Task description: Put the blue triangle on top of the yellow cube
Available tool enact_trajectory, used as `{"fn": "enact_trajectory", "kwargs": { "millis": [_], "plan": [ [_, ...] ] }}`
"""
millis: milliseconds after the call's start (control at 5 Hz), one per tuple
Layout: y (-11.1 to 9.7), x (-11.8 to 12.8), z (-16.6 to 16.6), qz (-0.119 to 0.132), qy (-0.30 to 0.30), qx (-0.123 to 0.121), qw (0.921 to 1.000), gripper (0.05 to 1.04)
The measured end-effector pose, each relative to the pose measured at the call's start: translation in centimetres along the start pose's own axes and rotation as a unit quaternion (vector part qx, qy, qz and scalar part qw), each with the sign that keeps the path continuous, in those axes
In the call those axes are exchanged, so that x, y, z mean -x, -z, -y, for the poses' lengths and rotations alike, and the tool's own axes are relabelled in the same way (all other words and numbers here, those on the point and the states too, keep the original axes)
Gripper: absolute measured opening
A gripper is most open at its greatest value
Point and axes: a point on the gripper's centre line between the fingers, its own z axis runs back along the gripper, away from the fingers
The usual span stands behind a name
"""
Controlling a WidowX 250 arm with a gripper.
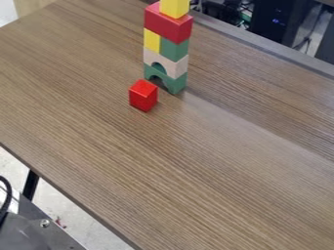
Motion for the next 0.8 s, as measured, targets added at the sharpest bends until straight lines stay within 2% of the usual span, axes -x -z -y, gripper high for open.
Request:
{"fn": "enact_trajectory", "kwargs": {
  "millis": [400, 800],
  "plan": [
    [1.7, 1.5, -1.0, 0.021, -0.020, 0.012, 0.9995, 0.543],
    [2.2, 2.3, -0.9, 0.030, -0.032, 0.013, 0.9990, 0.543]
  ]
}}
